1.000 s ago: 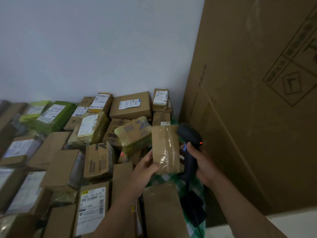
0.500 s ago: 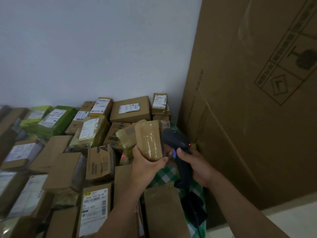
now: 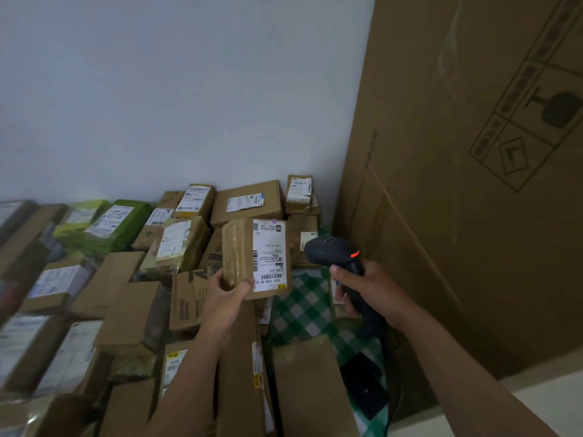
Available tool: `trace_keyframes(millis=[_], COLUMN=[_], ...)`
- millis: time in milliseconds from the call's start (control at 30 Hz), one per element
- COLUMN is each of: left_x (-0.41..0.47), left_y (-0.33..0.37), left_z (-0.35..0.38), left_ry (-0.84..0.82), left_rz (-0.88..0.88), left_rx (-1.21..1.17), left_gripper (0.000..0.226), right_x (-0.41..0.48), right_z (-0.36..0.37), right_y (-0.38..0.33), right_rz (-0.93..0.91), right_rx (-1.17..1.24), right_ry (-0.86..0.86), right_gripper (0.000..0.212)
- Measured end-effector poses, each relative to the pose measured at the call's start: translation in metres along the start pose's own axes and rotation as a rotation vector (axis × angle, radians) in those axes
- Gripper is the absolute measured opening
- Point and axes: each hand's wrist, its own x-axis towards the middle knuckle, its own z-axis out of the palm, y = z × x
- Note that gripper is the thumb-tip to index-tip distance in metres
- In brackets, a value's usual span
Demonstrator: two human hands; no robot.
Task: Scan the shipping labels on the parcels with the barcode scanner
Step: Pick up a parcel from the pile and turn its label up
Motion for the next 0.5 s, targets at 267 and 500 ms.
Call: trace_keyframes(millis=[267,500], left_x=[0.019,0.019], left_y=[0.011,0.010], left_z=[-0.021,-0.019], left_ry=[0.008,0.086], left_rz=[0.032,0.056], left_rx=[0.147,-0.057], left_gripper=[0.071,0.072], right_x=[0.001,-0.003], right_z=[0.002,0.004], right_y=[-0.007,-0.002], right_rz=[-0.060,-0.037], right_rx=[-0.329,-0.276], right_ry=[-0.024,-0.067], right_gripper=[0.019,0.011])
